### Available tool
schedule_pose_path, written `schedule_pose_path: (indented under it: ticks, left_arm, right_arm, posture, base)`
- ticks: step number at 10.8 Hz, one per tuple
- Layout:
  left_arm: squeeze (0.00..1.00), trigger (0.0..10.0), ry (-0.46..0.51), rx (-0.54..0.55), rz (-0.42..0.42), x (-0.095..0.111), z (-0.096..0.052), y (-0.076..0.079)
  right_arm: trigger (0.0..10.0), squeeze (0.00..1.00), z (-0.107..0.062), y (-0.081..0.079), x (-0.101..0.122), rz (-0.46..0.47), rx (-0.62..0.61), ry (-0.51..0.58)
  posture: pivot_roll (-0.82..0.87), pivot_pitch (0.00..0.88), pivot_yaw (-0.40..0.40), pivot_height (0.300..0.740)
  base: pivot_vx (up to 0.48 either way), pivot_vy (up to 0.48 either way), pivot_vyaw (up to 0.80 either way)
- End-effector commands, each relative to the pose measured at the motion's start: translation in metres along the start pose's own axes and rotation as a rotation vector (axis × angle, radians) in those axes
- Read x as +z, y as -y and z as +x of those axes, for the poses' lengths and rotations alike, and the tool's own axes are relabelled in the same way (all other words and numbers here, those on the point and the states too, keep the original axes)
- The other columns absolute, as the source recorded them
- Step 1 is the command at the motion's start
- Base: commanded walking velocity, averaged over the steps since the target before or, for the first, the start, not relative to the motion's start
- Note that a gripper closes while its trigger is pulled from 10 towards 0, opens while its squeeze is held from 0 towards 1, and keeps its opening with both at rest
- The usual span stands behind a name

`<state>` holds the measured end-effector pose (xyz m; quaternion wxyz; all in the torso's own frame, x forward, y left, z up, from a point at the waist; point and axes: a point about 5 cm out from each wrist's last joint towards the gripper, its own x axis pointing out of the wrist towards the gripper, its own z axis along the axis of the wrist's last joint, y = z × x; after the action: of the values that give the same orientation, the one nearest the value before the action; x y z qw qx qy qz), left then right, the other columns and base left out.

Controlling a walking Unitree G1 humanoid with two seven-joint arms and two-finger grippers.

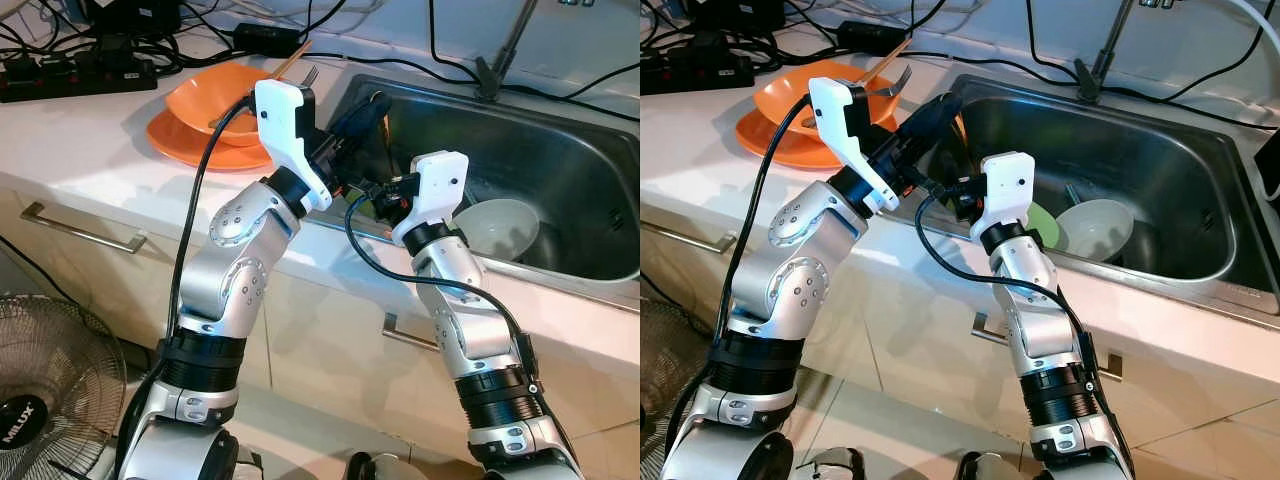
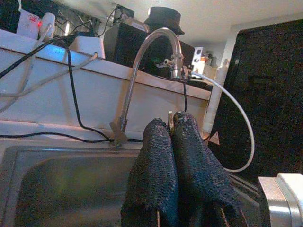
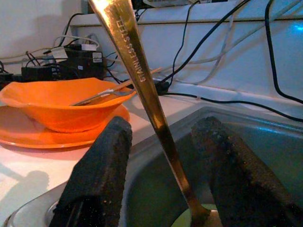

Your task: Kitchen organization

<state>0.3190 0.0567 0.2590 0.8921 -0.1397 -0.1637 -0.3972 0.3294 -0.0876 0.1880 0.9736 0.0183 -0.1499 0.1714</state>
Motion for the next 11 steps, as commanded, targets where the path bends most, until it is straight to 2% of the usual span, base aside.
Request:
schedule_pose_path:
  ticks: [1, 11]
  left_arm:
    - [0.00, 10.0, 0.008, -0.016, -0.008, 0.0014, -0.0001, 0.0035]
    - [0.00, 10.0, 0.013, 0.021, -0.038, 0.0011, -0.0025, -0.0044]
  right_arm:
    - [0.0, 0.00, 0.0017, 0.0024, 0.0033, -0.002, -0.009, 0.020]
    - [0.0, 0.00, -0.0001, -0.0033, 0.0055, 0.030, 0.039, 0.046]
  posture:
    - [0.11, 0.090, -0.047, 0.740]
    - [0.11, 0.094, -0.052, 0.740]
  base:
    - [0.000, 0.000, 0.00]
    - [0.000, 0.000, 0.00]
